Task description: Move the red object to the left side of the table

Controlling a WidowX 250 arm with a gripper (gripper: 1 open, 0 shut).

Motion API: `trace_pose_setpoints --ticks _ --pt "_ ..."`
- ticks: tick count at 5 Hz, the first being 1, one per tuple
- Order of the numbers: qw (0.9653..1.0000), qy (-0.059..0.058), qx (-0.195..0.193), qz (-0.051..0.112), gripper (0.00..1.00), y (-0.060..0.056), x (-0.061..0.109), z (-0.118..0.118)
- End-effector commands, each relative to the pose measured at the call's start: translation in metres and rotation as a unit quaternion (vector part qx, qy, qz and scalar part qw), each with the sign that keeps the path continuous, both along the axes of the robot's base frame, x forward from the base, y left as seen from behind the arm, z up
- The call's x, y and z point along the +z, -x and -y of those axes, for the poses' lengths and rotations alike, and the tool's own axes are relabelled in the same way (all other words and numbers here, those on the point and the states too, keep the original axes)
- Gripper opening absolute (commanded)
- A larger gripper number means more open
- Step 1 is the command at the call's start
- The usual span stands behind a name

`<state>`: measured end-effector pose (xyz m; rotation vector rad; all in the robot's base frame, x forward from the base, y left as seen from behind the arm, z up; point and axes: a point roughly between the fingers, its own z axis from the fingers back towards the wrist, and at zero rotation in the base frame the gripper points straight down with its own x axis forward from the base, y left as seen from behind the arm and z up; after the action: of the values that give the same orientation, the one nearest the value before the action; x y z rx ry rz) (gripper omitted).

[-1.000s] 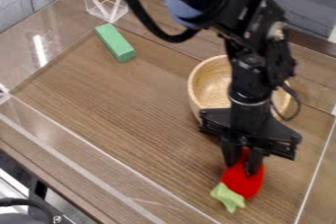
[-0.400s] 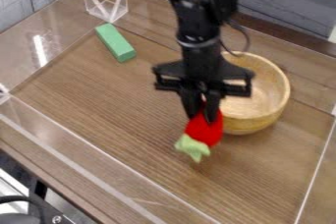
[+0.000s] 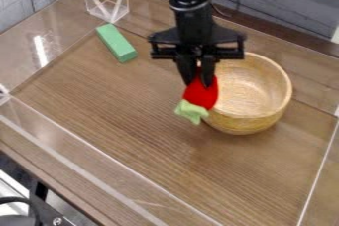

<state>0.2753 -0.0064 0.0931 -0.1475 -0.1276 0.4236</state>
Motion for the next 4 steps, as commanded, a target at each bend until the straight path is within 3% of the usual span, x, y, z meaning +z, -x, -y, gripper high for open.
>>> trace_pose_setpoints --ticks 1,2,4 --pt "0.9988 -0.007 0.043 0.023 0.0 -0.01 0.007 -0.005" --pt "0.9962 -0.011 0.083 0.023 0.0 -0.009 0.001 -0.008" --pt "0.9954 -0.02 0.091 0.02 0.0 -0.012 -0.035 -0.029"
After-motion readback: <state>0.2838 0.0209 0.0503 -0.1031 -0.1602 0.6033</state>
